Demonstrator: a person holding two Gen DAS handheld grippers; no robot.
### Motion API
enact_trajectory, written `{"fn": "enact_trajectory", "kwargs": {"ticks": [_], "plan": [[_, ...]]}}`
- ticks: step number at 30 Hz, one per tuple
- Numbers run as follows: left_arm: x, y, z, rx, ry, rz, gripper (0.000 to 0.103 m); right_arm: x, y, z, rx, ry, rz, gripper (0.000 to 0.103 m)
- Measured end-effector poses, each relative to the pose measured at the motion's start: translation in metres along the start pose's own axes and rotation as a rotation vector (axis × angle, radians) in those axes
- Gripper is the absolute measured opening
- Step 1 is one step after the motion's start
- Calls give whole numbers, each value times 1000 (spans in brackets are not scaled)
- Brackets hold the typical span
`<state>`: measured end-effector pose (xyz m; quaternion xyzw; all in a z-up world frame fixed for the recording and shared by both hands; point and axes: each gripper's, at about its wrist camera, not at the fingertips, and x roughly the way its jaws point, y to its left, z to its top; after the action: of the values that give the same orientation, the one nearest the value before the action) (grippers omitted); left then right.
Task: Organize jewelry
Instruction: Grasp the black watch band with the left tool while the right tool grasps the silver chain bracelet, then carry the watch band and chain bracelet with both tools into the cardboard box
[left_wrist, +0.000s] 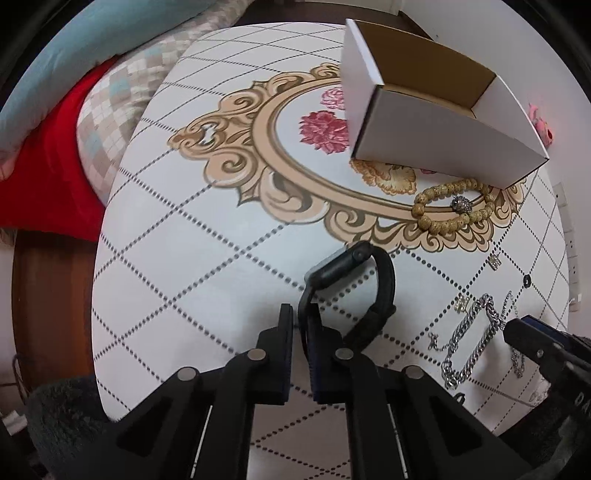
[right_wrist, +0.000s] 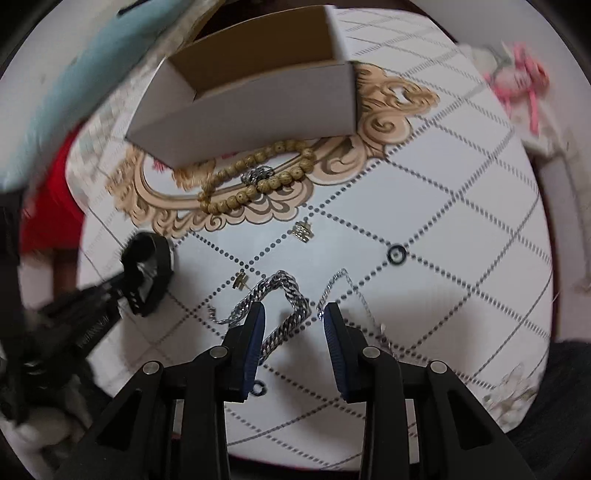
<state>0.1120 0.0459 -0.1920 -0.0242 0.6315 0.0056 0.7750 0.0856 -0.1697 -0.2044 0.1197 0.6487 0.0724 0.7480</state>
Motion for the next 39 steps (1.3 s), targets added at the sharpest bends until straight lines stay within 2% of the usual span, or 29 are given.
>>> {"fn": "enact_trajectory", "kwargs": {"ticks": [5, 8, 10, 15, 17, 18, 19, 23, 25, 26, 27, 30, 36, 37, 38, 39], "plan": [[-6, 13, -18, -29, -7, -16, 4, 3, 2, -5, 0, 30, 20, 36], [-10, 15, -27, -32, -13, -21, 4, 7, 6, -1, -7, 37, 3, 36], [-12, 17, -30, -33, -17, -23, 4, 12, 5, 15, -7, 49, -25, 36], [-18, 23, -36, -41, -25, -36, 4, 19, 26, 16, -62, 26, -138, 36], [-18, 22, -34, -46, -22, -51, 4, 23, 37, 16, -94, 14, -192, 32], [-20, 25, -35, -64, -19, -82, 4, 25, 42, 15, -114, 6, -229, 16], [-21, 27, -35, -81, -13, -109, 4, 26, 45, 14, -126, -9, -237, 9], [-31, 42, -38, -144, -2, -146, 9, 27, 41, 14, -89, -9, -172, 9], [-34, 52, -37, -176, -4, -156, 29, 19, 35, 12, -80, -30, -154, 8], [-36, 56, -38, -192, -11, -164, 57, 13, 32, 11, -77, -43, -142, 8], [-38, 58, -37, -200, -19, -167, 78, 10, 32, 11, -73, -54, -131, 8], [-36, 59, -34, -207, -40, -158, 79, -5, 30, 11, -73, -95, -105, 8], [3, 34, -11, -131, 15, -82, 77, -35, 27, 25, -74, -156, -64, 8], [6, 32, -10, -119, 15, -79, 75, -40, 25, 26, -75, -159, -62, 8], [8, 28, -9, -105, 7, -76, 66, -42, 23, 27, -73, -164, -65, 8], [9, 26, -8, -96, 2, -76, 52, -43, 22, 29, -73, -165, -66, 8]]}}
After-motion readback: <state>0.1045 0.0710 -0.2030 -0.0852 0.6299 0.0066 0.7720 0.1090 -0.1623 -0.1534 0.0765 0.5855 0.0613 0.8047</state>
